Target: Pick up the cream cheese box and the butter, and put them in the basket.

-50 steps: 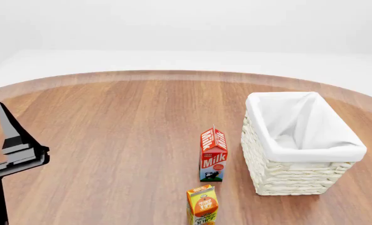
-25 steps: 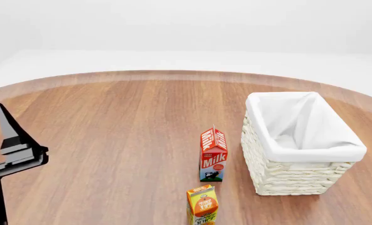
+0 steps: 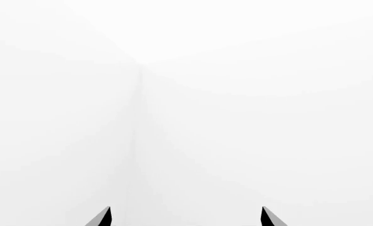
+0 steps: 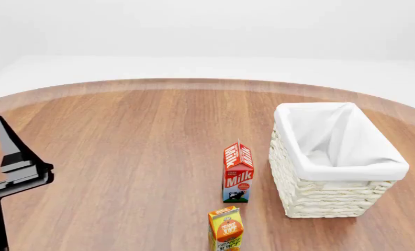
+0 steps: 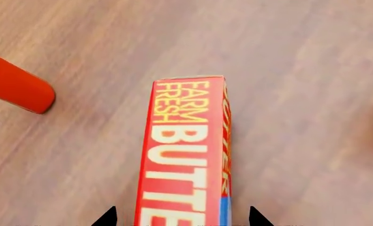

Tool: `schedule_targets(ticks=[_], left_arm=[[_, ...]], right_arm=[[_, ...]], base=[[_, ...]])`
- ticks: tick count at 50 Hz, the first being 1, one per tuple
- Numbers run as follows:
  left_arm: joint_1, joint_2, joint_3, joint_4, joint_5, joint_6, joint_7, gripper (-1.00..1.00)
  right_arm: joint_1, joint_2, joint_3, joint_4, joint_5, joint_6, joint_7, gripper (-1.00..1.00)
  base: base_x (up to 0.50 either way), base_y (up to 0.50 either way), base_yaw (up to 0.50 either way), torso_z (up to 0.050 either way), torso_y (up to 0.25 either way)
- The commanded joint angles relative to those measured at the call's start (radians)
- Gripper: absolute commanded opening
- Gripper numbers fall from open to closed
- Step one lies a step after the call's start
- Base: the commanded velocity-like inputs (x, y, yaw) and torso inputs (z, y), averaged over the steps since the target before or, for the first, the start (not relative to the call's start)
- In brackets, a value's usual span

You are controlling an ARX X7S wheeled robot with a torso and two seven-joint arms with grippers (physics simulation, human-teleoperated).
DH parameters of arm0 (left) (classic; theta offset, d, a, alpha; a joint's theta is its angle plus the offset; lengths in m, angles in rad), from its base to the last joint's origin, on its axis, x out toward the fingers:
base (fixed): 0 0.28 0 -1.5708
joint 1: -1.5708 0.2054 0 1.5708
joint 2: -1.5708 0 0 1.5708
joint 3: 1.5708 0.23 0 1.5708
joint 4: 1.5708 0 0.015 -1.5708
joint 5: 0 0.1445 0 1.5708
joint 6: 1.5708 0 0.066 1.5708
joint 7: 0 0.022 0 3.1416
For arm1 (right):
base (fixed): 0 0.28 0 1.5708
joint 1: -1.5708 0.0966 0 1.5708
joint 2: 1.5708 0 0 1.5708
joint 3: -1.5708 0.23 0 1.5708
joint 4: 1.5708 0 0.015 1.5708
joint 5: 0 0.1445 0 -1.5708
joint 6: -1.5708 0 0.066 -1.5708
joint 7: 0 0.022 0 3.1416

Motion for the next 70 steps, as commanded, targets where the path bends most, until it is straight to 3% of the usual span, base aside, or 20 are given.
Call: schedule_targets(ticks=[1,33,34,59,70], left_arm=[[-0.007,0.020,-0.019,-0.027,0.007,0.012,0.024,1.00],[-0.001,0.016,-0.027,-0.035,-0.014,0.020,0.024,1.00],[-0.001,0.016,-0.027,-0.035,-0.014,0.021,0.024,1.00],[-0.004,0.015,-0.021,-0.045,-0.013,0.026,0.023,1.00],[-0.004,0.013,-0.021,-0.041,-0.013,0.023,0.019,1.00]], right_arm=[[-0.006,-0.018,0.021,0.036,0.001,-0.005,-0.057,1.00],[-0.016,-0.025,-0.007,0.088,-0.034,-0.017,-0.121,1.00],[-0.016,-0.025,-0.008,0.086,-0.033,-0.016,-0.121,-1.00],[0.000,-0.027,-0.038,0.088,-0.127,-0.031,-0.150,-1.00],[0.097,0.002,0.014,-0.171,-0.200,-0.040,-0.012,-1.00]], base=[[0.00,0.00,0.00,0.000,0.000],[0.00,0.00,0.00,0.000,0.000],[0.00,0.00,0.00,0.000,0.000],[0.00,0.00,0.00,0.000,0.000],[0.00,0.00,0.00,0.000,0.000]])
